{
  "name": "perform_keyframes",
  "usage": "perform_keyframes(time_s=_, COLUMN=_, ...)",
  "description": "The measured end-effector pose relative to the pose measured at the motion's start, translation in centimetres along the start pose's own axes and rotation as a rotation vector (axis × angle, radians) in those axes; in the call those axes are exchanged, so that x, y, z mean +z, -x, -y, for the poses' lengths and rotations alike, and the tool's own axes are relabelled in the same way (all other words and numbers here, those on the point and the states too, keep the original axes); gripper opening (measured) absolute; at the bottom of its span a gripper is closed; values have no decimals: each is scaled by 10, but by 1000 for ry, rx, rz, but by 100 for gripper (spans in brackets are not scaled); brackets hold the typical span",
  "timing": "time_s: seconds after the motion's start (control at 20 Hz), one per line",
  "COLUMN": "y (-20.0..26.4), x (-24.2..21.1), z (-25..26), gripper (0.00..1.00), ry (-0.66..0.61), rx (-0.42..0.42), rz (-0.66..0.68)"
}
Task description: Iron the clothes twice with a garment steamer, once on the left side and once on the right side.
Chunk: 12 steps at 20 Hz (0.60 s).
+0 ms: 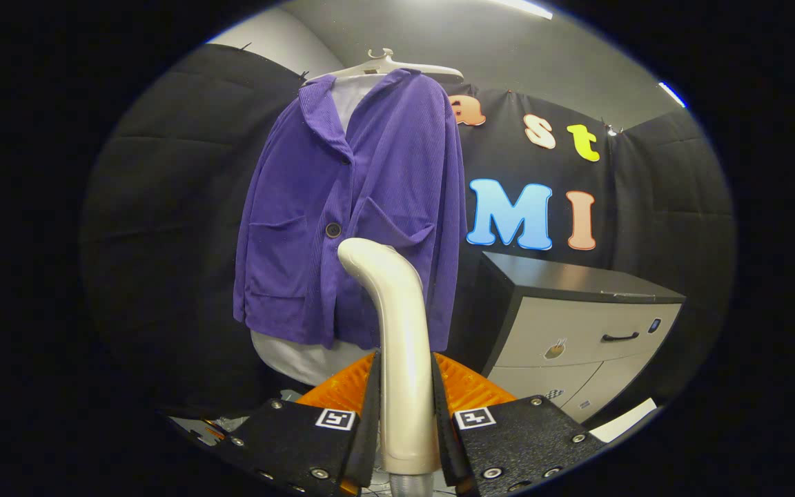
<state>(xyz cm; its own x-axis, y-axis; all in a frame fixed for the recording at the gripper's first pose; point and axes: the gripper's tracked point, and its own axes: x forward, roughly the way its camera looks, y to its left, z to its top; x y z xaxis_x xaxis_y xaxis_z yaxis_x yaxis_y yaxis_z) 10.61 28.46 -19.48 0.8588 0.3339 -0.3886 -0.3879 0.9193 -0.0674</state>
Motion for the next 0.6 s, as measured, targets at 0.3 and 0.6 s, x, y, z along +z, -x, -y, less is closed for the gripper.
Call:
perform_keyframes(time_s=0.3, y=-3, x=-40, z=-13, gripper=38, ry=-49, rx=36, rz=-49)
perform_keyframes(time_s=0.6, y=2, x=14, z=-16, gripper=38, ry=-85, rx=52, rz=99)
